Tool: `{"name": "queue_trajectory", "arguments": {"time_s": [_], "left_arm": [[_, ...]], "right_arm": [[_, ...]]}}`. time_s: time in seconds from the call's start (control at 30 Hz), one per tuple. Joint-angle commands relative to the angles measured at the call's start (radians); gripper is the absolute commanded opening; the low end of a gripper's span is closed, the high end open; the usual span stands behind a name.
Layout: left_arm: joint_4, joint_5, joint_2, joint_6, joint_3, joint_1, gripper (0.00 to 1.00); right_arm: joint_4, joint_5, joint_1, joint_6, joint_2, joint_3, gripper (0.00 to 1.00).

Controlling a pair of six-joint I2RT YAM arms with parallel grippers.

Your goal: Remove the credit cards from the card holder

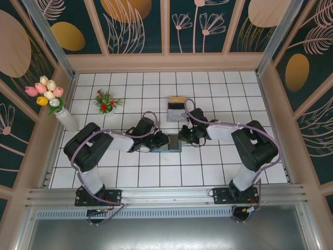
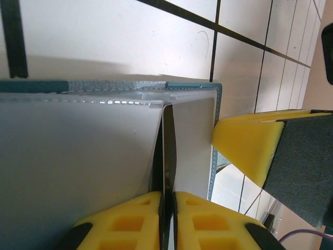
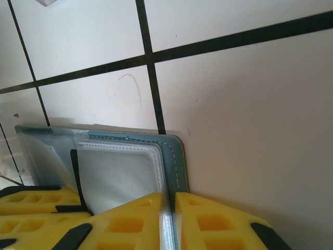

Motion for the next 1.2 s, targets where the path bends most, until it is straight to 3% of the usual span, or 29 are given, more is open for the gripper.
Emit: {"name": "queue_trajectory", "arguments": {"time_s": [0.0,0.17,0.5,1.17], "left_arm": [[0.033,0.005,-0.002,-0.005,-0.049,0.012,0.15],[0.129,0.043,-0.008,-0.021,-0.077,0.016,0.12],[0.192,0.065,-0.018,-0.02,-0.109,0.025,0.16],[0.09,0.041,-0.054,0.03,-0.098,0.043,0.08]], "right_arm": [[-0.042,-0.011,0.02,-0.024,0.065,-0.007,0.17],[-0.047,-0.007,0.019,-0.023,0.067,-0.008,0.17],[-0.064,0.009,0.021,-0.025,0.077,-0.006,0.17],[-0.12,0.057,0.018,-0.026,0.098,0.01,0.16]]}}
